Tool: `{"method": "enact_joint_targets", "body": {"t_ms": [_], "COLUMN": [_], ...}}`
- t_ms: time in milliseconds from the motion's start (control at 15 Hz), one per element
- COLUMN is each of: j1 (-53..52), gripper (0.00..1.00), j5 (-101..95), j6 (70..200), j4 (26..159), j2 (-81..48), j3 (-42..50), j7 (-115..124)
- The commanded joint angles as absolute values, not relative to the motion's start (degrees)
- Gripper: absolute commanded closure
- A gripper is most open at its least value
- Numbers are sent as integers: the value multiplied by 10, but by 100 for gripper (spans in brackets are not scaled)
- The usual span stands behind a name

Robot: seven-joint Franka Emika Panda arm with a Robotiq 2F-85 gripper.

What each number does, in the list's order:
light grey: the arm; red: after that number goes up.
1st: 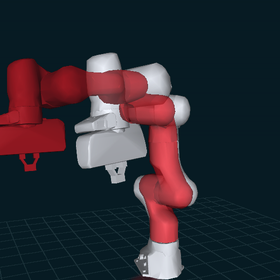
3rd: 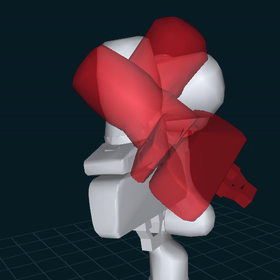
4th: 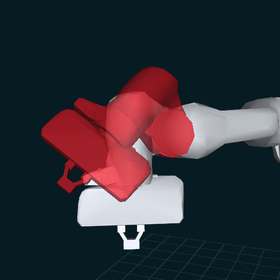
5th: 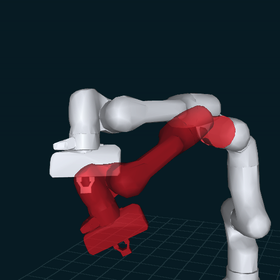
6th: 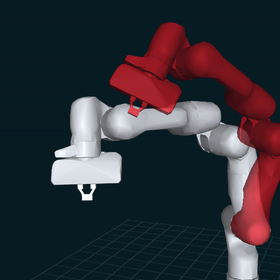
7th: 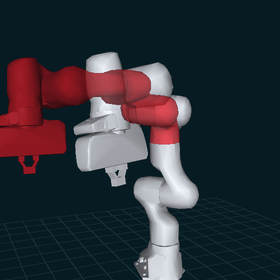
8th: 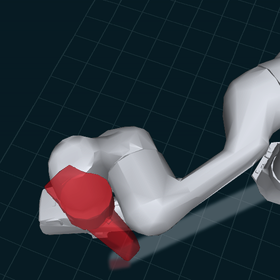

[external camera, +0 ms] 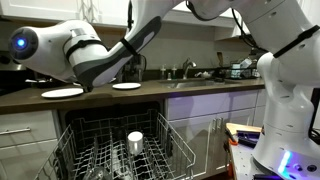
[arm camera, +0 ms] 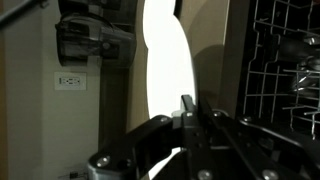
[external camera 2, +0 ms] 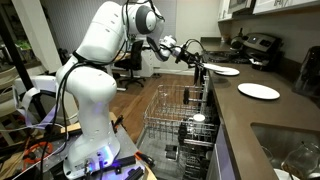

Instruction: Pick the middle plate on the counter and put it in the dishwasher

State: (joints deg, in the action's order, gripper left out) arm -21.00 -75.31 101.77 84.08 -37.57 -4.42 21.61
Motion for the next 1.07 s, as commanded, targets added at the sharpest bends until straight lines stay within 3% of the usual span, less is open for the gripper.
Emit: {"method": "enact_joint_targets", "body": {"t_ms": [0,1000], "j1": [-222,-274], "gripper": [93,93], "j5": [-758,-703], "j6": [981,854], "j4": [851,825], "j2": [-347,-355], "j3": [-59,-107], "j7": [212,244]}}
